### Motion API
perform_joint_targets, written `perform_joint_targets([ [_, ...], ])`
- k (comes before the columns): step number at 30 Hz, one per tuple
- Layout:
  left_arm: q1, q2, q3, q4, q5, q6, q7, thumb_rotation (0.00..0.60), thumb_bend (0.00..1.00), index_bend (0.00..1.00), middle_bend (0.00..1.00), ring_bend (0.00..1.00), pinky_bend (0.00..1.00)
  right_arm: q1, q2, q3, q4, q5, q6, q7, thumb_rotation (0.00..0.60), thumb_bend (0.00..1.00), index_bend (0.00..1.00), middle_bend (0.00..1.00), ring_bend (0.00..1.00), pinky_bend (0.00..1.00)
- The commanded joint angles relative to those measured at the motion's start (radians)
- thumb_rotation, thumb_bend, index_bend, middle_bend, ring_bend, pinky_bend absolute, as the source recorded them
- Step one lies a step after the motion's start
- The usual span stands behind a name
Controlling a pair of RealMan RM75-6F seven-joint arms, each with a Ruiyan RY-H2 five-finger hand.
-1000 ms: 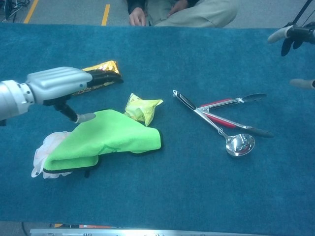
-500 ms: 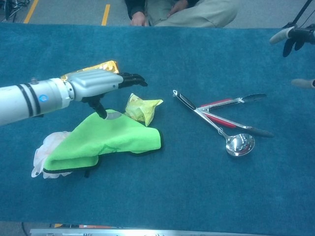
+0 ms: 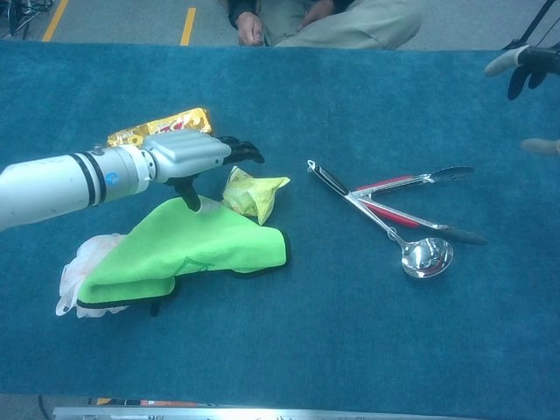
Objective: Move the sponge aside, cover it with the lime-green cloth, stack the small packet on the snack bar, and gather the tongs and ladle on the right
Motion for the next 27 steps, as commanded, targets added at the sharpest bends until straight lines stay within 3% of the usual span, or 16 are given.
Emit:
perform_joint_targets([
  [1,-0.013,-0.019,0.013,0.02,-0.028,0.001,0.021,0.6,0.36,0.07,0.06,0.0,0.15,-0.002,0.001,0.001,0.001,0.0,0.001,0.004,0.6,0.15,0.23,0.42,0.37,0.58],
  [20,-0.075,-0.091,0.034,0.042,-0.165,0.035,0.111,0.6,0.36,0.14,0.11,0.02,0.15,-0.017,0.01,0.004,0.012,0.001,0.01,0.037,0.6,0.15,0.23,0.42,0.37,0.58],
  [27,-0.089,-0.117,0.041,0.054,-0.204,0.06,0.135,0.6,0.36,0.24,0.16,0.05,0.15,-0.019,0.013,0.007,0.016,0.002,0.012,0.054,0.6,0.15,0.23,0.42,0.37,0.58],
])
